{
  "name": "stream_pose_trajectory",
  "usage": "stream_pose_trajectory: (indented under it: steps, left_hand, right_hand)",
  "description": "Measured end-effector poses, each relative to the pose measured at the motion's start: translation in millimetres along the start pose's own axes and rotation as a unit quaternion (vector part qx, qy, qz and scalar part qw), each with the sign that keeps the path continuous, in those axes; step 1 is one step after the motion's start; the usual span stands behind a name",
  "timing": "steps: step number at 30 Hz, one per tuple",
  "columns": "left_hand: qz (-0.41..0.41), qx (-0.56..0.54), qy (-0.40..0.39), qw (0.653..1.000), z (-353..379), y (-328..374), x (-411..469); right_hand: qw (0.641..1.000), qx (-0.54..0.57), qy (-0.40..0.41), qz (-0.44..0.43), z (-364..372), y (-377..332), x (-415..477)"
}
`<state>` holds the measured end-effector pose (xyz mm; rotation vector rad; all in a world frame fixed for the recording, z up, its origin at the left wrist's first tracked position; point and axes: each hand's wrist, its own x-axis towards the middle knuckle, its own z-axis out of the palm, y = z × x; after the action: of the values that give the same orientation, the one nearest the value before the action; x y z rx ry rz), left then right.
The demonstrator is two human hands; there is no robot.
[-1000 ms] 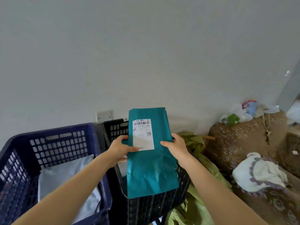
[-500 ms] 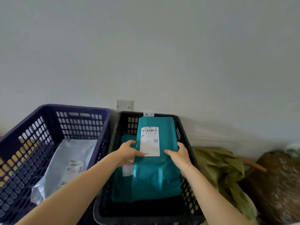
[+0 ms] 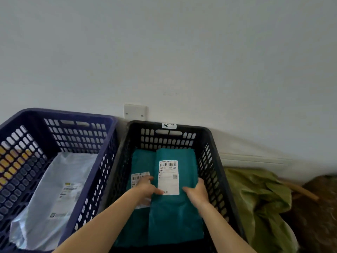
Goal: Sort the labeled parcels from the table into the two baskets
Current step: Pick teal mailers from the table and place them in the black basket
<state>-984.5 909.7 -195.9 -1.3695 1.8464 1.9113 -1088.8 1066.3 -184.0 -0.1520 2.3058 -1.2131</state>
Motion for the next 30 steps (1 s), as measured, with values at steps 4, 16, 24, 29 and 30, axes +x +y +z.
stream_pose_trajectory:
  steps: [4, 16, 24, 29, 30]
  left_hand:
    - [-0.004, 0.007, 0.013, 1.0, 15, -1, 25]
    - [0.112, 0.236, 0.058, 0.964, 30, -6, 53]
    - [0.213, 0.55, 0.13, 0.797, 31, -8, 52]
    - [0.18, 0.59, 0.104, 0.78, 26, -11, 61]
    - [0.172, 0.591, 0.098, 0.782, 26, -12, 63]
  right_hand:
    - [0.999, -0.03, -0.007, 0.035, 2, 11, 21]
    - [0.98, -0.187, -0.006, 0.065, 14, 18, 51]
    - [0.915, -0.38, -0.041, -0.129, 26, 8, 53]
    - [0.9, -0.401, -0.121, -0.121, 23, 12, 69]
    - [0.899, -0.403, -0.128, -0.116, 23, 14, 71]
